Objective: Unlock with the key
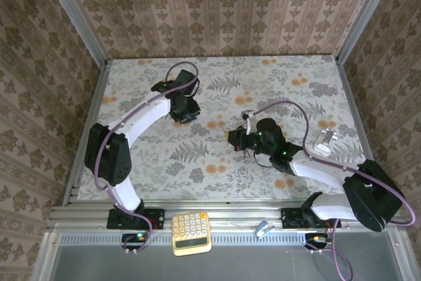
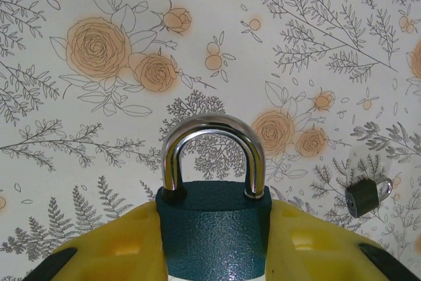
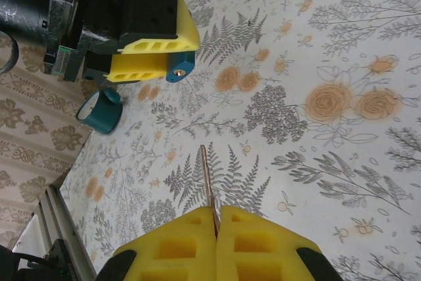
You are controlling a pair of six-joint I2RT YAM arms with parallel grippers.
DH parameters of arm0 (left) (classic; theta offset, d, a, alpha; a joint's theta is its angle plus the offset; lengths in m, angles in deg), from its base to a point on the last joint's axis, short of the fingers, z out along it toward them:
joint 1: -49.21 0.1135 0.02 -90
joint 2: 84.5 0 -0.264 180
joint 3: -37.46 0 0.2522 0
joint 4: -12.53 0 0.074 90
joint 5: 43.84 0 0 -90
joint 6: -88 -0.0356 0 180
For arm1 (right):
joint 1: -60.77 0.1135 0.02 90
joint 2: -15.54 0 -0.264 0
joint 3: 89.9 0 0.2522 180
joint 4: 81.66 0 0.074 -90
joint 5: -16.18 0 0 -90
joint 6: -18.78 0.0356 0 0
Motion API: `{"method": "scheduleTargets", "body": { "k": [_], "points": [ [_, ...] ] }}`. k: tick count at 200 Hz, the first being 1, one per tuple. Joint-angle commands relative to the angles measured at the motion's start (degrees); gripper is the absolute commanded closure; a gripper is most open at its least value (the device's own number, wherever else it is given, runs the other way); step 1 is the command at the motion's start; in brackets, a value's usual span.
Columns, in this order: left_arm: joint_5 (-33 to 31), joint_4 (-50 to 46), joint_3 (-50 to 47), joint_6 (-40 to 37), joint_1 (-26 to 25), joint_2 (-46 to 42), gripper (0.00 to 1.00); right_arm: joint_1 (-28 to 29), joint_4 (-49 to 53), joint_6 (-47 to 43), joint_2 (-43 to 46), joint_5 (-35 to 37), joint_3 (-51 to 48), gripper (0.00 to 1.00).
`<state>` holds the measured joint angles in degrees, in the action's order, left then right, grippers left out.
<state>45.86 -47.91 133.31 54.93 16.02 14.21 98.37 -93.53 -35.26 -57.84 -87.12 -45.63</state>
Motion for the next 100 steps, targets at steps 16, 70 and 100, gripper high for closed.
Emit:
{"method": "scheduleTargets", "body": {
  "k": [16,70,100],
  "points": [
    [-1.4,0.4,-1.7,1.8,-1.1,-3.9,0.68,2.5,-8.3,0.7,-4.3,3.2,-0.4,1.00],
    [-1.0,3.2,-5.6,3.5,-1.5,-6.0,0.68,3.8,-12.3,3.5,-10.2,2.8,0.7,1.00],
    [-0.9,4.4,-7.0,4.1,-1.5,-7.1,0.68,3.7,-12.1,4.9,-11.4,1.5,2.3,1.00]
  ]
}}
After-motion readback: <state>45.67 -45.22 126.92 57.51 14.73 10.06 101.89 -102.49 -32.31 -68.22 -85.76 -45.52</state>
